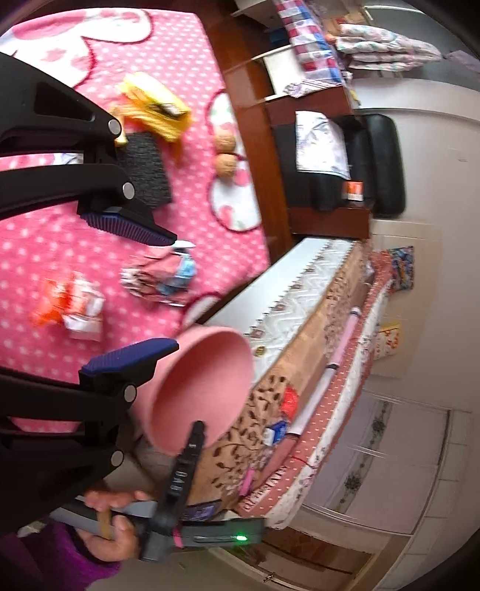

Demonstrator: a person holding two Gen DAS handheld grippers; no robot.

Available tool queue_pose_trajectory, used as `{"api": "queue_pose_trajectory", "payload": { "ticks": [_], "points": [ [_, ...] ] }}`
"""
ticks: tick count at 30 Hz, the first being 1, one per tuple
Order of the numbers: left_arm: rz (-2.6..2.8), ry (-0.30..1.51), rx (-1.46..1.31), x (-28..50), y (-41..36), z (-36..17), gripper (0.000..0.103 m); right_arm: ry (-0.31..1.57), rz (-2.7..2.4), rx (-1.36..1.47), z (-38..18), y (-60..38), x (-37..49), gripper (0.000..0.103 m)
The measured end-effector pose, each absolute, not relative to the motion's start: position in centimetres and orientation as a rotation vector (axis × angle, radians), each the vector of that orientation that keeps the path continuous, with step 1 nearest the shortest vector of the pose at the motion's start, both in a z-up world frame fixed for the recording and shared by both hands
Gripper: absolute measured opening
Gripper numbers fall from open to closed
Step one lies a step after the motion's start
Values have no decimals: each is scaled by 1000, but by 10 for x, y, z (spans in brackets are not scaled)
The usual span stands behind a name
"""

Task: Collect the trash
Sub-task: 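Grasp the orange-and-white wrapper with the left gripper while the right grasps the pink foil wrapper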

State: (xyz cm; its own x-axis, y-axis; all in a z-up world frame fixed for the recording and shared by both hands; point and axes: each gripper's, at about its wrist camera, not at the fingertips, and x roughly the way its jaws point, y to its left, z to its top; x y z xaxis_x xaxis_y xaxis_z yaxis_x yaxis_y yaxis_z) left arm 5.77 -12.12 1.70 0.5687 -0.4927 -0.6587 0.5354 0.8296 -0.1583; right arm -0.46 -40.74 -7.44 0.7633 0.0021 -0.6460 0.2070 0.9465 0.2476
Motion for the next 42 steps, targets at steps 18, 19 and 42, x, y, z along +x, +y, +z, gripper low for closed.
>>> {"api": "queue_pose_trajectory", "payload": {
  "ticks": [18, 19, 42],
  "points": [
    [-693, 1001, 92, 53, -133, -60, 51, 731, -53, 259, -78, -376, -1, 28],
    [-700, 1015, 81, 54, -133, -63, 51, 734, -47, 257, -79, -374, 0, 28],
    [-656, 933, -73, 47, -60, -44, 36, 832, 171, 237, -93, -276, 64, 38]
  ]
}}
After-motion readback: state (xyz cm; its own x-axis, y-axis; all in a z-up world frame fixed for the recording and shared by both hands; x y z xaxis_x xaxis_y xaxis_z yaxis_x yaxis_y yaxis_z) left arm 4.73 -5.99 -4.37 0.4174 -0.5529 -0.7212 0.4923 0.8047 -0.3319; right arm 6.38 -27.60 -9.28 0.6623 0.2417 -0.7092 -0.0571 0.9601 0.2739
